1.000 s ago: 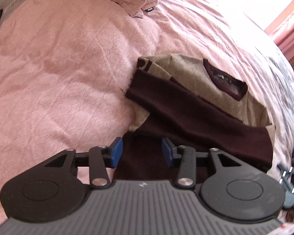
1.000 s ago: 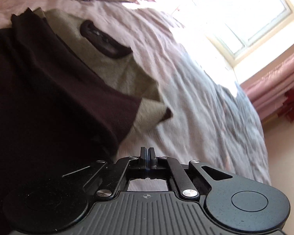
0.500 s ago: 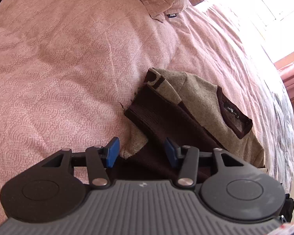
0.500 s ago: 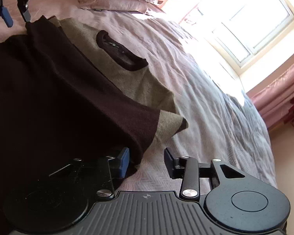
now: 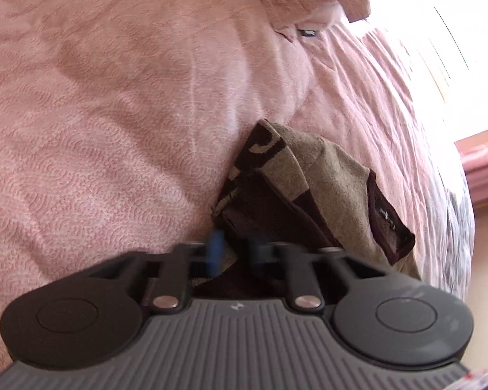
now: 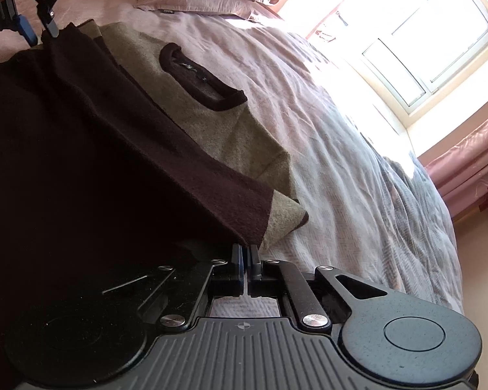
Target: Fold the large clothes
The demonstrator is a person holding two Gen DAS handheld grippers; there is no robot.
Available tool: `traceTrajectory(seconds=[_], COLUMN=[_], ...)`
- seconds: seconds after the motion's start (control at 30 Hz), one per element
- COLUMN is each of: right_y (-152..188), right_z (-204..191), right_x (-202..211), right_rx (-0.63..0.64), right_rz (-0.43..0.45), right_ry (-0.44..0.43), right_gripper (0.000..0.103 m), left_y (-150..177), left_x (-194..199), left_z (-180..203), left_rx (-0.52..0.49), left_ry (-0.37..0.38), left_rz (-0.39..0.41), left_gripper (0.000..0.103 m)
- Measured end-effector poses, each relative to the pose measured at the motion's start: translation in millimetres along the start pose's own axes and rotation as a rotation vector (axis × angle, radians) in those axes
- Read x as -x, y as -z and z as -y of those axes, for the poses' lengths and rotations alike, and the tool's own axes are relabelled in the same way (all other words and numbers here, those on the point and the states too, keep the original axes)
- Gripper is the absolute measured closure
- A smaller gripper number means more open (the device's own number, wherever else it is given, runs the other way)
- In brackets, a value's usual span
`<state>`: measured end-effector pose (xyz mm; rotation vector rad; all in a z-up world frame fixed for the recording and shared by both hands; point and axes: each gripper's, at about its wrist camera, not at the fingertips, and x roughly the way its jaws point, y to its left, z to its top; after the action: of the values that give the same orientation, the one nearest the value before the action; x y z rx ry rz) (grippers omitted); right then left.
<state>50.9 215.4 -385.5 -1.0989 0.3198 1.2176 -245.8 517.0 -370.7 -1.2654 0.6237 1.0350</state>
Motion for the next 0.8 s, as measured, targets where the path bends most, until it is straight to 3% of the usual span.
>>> traceTrajectory(seconds=[0.17, 0.23, 0.33, 0.4, 0.43, 0.53, 0.67, 0.73, 0.77, 0.8], right_y=[13, 17, 14, 8, 4, -14, -27, -16, -6, 5], right_z=[-3, -5, 2, 17, 26, 49, 40, 22, 14, 9], right_x=[-9, -18, -13, 1, 9, 22, -9, -40, -47, -47], right_rx=[0.006, 0.017, -0.004, -0.083, -0.146, -0.342, -0.445, -0.444, -0.435, -0.431], right_rz=[-0.063, -0.145, -0.191, -0.169, -0.139, -0.027, 0.012, -0.076, -0.082, -0.032], right_ry=[-0.027, -0.087, -0.110, -0.133, -0.139, -0.185, -0.247, -0.253, -0.242, -0.233], right_gripper=[0.103, 0.103, 0.103, 0.088, 0.086, 0.077, 0.063, 0.057, 0.055, 0.054], left_y=[19, 29, 32, 29, 29, 36, 58, 68, 71, 73], left_x=[11, 7, 9, 21, 29, 52, 30, 0, -19, -35], left_z=[9, 9, 12, 19, 25, 45, 76, 77, 73, 66], left_rx=[-0.188, -0.253, -0.288, -0.320, -0.351, -0.483, -0.664, -0.735, -0.769, -0.794], left_ry=[-0.062, -0.096, -0.174, -0.238, -0.255, -0.234, -0.150, -0.194, -0.249, -0.281], left_rz=[0.027, 0.008, 0.025, 0.098, 0.142, 0.251, 0.204, 0.176, 0.149, 0.130], left_gripper=[0.101, 0.100, 0.085, 0.081, 0.081, 0.081, 0.081, 0.080, 0.079, 0.079])
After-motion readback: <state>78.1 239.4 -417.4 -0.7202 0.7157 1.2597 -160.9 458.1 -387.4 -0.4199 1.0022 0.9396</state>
